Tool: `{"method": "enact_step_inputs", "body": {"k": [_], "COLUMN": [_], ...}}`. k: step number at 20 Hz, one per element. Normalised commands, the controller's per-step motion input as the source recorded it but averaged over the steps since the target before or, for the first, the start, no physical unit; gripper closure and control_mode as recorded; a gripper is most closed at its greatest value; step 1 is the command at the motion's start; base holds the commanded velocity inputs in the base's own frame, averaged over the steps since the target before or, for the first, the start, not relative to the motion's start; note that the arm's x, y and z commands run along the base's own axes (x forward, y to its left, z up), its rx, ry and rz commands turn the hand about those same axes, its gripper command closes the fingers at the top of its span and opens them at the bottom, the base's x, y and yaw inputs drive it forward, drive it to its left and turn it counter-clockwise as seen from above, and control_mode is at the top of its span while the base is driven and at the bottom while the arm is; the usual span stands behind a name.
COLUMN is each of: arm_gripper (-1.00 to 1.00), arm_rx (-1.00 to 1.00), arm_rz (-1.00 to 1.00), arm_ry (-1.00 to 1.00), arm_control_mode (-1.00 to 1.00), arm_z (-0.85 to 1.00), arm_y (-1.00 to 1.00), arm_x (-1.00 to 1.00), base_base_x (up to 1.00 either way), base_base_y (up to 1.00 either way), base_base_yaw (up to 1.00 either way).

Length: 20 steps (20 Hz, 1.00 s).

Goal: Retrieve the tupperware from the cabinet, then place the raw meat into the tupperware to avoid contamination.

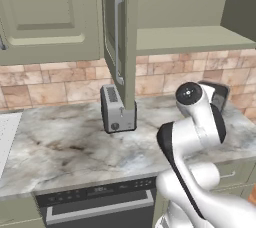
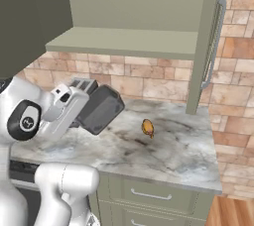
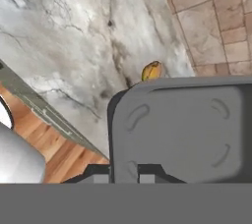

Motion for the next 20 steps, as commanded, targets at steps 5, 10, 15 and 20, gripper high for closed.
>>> {"method": "enact_step_inputs", "body": {"k": [5, 10, 15, 20], "arm_gripper": [1.0, 1.0, 1.0, 1.0], "arm_rx": [0.01, 0.13, 0.15, 0.15], "arm_rz": [0.15, 0.19, 0.16, 0.08], "arm_ry": [0.07, 0.1, 0.12, 0.2], "arm_control_mode": [-1.0, -1.0, -1.0, -1.0], "arm_z": [-0.49, -0.39, -0.36, -0.44], "arm_y": [0.13, 0.01, 0.01, 0.0], "arm_x": [0.62, 0.61, 0.54, 0.53], "base_base_x": [0.0, 0.0, 0.0, 0.0], "base_base_y": [0.0, 0.0, 0.0, 0.0], "base_base_yaw": [0.0, 0.0, 0.0, 0.0]}}
